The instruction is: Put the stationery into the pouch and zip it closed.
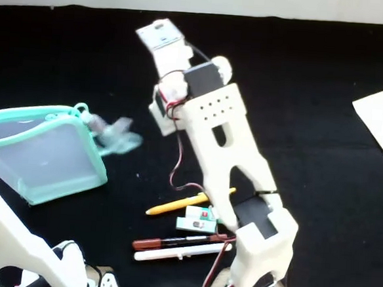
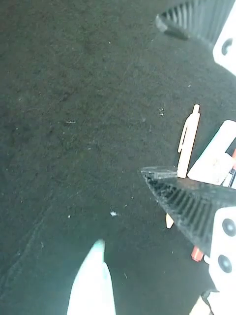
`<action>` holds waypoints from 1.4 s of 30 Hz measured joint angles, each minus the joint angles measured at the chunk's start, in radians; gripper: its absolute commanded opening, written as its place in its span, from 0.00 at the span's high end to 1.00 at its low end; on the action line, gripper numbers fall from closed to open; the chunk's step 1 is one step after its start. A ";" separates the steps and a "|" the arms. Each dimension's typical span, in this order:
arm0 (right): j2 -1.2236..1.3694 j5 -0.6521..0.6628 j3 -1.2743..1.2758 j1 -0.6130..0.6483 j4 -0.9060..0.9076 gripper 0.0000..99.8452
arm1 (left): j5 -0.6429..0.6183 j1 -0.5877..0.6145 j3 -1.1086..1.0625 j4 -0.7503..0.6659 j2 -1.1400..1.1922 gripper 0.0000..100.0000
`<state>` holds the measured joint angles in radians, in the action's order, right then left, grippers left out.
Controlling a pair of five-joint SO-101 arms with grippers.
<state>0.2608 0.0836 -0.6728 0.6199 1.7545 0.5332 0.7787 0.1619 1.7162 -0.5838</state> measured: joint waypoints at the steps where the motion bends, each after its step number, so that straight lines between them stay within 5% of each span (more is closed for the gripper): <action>1: 0.000 0.000 0.000 0.000 0.000 0.59 | 0.000 0.000 0.000 0.000 0.000 0.99; 11: -0.193 0.000 0.055 0.000 0.000 0.59 | 0.002 0.002 0.000 0.000 0.000 0.99; 22: -0.466 0.184 0.772 0.000 -0.006 0.59 | 0.002 0.002 0.000 0.018 0.000 0.99; 29: -0.644 0.252 1.126 0.000 -0.190 0.59 | 0.002 -0.008 -0.052 0.021 -0.005 0.99; 42: -0.766 0.259 1.392 -0.002 -0.405 0.59 | 0.008 -0.098 -0.350 0.023 -0.322 0.99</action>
<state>-0.5048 0.3429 0.7188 0.6183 1.3495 0.5409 0.6805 -0.1880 1.7392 -0.9060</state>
